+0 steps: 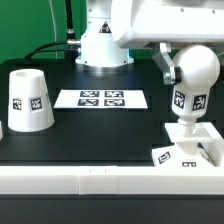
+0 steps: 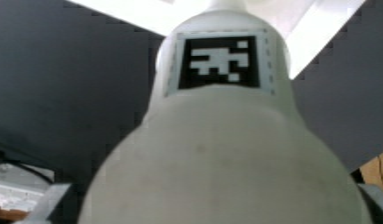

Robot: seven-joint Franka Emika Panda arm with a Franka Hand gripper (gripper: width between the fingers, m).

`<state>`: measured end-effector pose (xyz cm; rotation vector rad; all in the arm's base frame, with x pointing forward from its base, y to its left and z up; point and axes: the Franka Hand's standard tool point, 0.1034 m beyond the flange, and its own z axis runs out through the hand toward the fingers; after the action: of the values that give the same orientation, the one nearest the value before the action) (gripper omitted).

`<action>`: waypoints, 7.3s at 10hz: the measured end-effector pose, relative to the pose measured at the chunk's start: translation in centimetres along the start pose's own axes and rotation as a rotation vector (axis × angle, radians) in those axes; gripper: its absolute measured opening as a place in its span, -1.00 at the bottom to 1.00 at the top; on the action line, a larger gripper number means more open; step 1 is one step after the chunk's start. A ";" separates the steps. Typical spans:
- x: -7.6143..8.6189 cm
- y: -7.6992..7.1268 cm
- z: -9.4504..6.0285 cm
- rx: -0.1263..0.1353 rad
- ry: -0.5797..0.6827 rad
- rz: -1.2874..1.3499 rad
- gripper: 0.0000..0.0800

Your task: Assemble lamp

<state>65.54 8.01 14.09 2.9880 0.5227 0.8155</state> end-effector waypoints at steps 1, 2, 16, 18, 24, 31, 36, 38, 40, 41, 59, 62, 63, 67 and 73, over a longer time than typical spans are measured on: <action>-0.1 -0.1 0.0 -0.001 0.003 -0.001 0.44; -0.3 -0.3 -0.2 0.000 0.001 -0.003 0.44; -3.0 -1.7 0.9 0.012 -0.022 -0.013 0.44; -2.9 -1.7 0.9 0.009 -0.012 -0.013 0.44; -2.1 -1.5 -0.3 0.011 -0.016 -0.014 0.75; -1.8 -1.1 -1.4 0.020 -0.054 -0.024 0.75; -3.5 -2.8 -0.6 0.114 -0.349 -0.017 0.75; -3.4 -2.9 -0.3 0.135 -0.433 -0.030 0.75; -3.8 -2.6 -0.1 0.147 -0.497 -0.052 0.75; -3.9 -2.4 -0.1 0.147 -0.498 -0.052 0.75; -3.5 -2.4 0.2 0.017 -0.461 0.780 0.45; -3.5 -2.5 0.2 -0.026 -0.464 1.004 0.45; -3.6 -2.6 0.2 -0.042 -0.468 1.144 0.45; -3.4 -2.3 0.5 -0.080 -0.461 1.526 0.45; -3.4 -2.3 0.5 -0.086 -0.469 1.625 0.69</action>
Offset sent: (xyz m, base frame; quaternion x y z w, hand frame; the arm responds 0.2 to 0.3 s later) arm -0.0119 0.0006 0.0123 0.0000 -0.0081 0.0009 1.0000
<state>62.29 9.10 11.76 2.7296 -1.9815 -0.0647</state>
